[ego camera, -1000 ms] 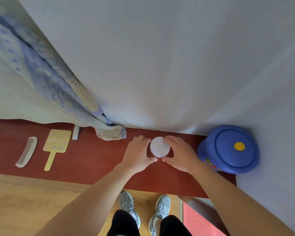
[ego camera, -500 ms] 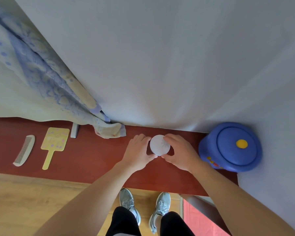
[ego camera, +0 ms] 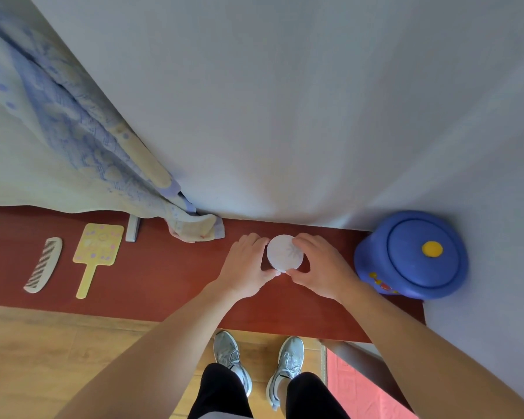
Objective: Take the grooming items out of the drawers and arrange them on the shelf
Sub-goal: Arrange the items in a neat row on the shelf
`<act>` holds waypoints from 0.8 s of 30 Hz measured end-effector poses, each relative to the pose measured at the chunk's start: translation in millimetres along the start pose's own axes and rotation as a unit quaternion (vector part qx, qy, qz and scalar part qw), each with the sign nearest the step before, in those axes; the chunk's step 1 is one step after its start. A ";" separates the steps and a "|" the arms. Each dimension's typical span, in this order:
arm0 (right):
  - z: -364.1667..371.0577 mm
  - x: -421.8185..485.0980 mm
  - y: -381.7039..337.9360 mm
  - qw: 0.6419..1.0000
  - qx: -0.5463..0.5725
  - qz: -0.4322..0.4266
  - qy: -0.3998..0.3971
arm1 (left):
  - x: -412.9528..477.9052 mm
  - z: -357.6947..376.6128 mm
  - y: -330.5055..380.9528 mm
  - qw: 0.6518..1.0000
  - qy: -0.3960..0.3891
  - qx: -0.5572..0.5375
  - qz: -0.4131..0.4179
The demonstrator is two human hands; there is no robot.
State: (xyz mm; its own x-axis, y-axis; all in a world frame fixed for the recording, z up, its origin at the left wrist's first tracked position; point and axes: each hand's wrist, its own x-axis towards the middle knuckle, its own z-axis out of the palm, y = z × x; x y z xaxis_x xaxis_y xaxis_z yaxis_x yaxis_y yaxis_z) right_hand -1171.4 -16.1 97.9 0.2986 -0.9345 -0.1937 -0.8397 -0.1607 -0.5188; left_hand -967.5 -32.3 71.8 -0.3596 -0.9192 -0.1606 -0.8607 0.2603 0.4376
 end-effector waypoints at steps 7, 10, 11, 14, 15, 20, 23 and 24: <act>-4.2 3.5 -1.8 0.999 0.032 0.023 -0.001 | 3.7 -1.1 -1.8 1.000 -0.011 -0.013 -0.011; -4.2 4.6 -1.8 0.998 0.042 0.040 -0.004 | 3.6 -3.0 -1.0 1.000 -0.012 -0.016 -0.021; -3.8 5.1 -1.7 0.998 0.043 0.046 -0.003 | 2.6 -3.3 -0.9 1.000 -0.011 -0.016 -0.023; -2.9 7.1 -1.0 0.997 0.049 0.066 0.002 | -1.7 -4.1 -0.9 0.999 -0.016 -0.015 -0.024; -2.8 7.6 -0.6 0.996 0.049 0.071 0.003 | -3.0 -3.8 -1.1 0.999 -0.017 -0.015 -0.022; -5.4 11.3 -2.4 0.995 0.040 0.086 0.012 | -7.3 -6.6 -3.7 1.000 -0.022 -0.010 -0.006; -9.3 12.0 -7.1 0.993 0.051 0.098 0.029 | -8.7 -8.4 -6.2 1.000 -0.020 -0.006 0.008; -10.5 12.1 -8.4 0.993 0.056 0.103 0.030 | -8.7 -9.1 -6.9 1.000 -0.021 -0.005 0.011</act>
State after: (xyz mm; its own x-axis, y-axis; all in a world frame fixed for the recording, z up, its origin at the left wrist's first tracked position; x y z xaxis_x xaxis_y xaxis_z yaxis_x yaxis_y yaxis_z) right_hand -1165.5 -29.4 108.6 0.0946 -0.9617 -0.2573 -0.8232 0.0698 -0.5635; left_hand -955.2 -28.8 78.3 -0.3935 -0.8999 -0.1882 -0.8486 0.2767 0.4509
